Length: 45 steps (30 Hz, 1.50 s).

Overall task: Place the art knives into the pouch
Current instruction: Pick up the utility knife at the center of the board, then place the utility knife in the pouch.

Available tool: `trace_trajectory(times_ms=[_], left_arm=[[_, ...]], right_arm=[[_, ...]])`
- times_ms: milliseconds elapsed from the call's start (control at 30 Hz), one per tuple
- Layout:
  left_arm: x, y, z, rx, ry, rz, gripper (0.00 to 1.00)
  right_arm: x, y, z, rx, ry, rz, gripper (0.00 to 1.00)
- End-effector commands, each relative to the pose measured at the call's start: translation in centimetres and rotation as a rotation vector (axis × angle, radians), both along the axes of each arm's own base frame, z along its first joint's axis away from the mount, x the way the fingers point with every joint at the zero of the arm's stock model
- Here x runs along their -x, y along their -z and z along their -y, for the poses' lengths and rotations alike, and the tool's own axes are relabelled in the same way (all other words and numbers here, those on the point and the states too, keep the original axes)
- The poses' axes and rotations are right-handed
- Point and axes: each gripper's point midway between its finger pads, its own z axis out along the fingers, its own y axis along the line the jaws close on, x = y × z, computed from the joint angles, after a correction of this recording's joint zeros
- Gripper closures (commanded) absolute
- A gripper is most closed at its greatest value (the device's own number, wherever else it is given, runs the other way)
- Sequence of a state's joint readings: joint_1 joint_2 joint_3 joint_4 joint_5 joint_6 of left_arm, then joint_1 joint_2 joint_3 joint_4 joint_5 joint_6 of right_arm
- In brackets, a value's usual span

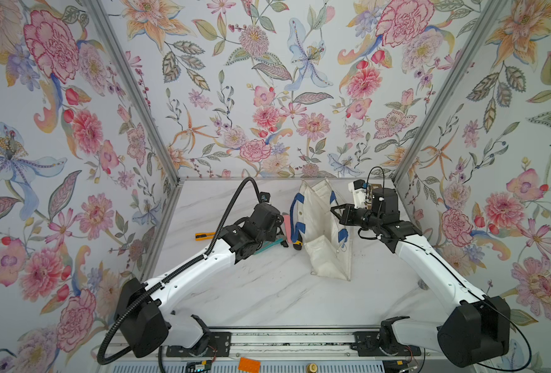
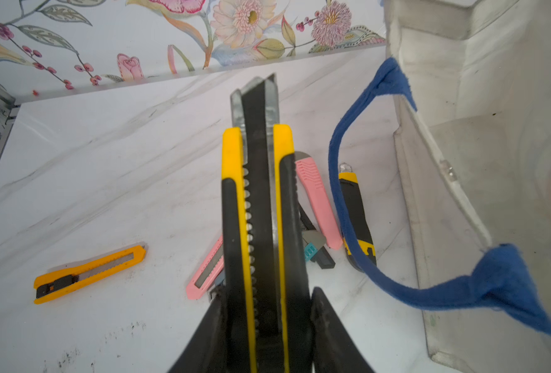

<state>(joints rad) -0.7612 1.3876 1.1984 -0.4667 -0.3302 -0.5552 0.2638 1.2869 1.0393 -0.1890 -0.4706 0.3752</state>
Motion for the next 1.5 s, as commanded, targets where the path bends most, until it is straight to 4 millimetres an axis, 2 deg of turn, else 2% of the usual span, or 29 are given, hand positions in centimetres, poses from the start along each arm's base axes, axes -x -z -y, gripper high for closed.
trace_trajectory(times_ms=[0,167,367,400,633,933,1133,1167,1267,1333,1400,1467], left_arm=[[-1.8,-3.2,1.0,0.025,0.009,0.085,0.93],[-3.0,-5.5,3.8,0.106,0.070,0.112,0.94],[-4.0,-7.2,7.3,0.173,0.159,0.123,0.94],[-4.6,-6.5,8.1,0.164,0.165,0.111,0.94],[-5.2,-7.2,12.2,0.230,0.257,0.102,0.95],[-4.5,-5.6,16.9,0.312,0.355,0.044,0.95],[-3.9,-4.0,18.3,0.304,0.381,0.001,0.93],[-3.8,-3.9,18.3,0.305,0.385,0.000,0.87],[-3.3,-3.5,18.7,0.304,0.417,-0.010,0.39],[-3.2,-3.4,18.5,0.294,0.421,-0.011,0.17],[-3.3,-3.6,18.2,0.278,0.413,-0.001,0.06],[-3.4,-4.1,17.8,0.263,0.405,0.019,0.02]], right_arm=[[-0.1,-0.4,-0.6,0.032,-0.027,0.042,1.00],[0.5,-1.1,-1.6,0.033,-0.064,0.086,1.00],[1.0,-1.5,-1.5,0.036,-0.068,0.115,1.00],[1.1,-1.5,-1.6,0.036,-0.071,0.122,1.00],[1.9,-1.8,-1.6,0.000,-0.080,0.177,1.00],[2.0,-1.4,-1.7,-0.018,-0.084,0.184,1.00],[2.0,-1.3,-1.6,-0.025,-0.075,0.184,1.00],[1.9,-1.5,-1.5,-0.025,-0.070,0.190,1.00],[2.0,-1.5,-1.4,-0.023,-0.065,0.195,1.00],[2.0,-1.5,-1.3,-0.022,-0.063,0.196,1.00],[1.9,-1.5,-1.2,-0.021,-0.057,0.195,1.00],[1.9,-1.4,-1.1,-0.021,-0.055,0.194,1.00]])
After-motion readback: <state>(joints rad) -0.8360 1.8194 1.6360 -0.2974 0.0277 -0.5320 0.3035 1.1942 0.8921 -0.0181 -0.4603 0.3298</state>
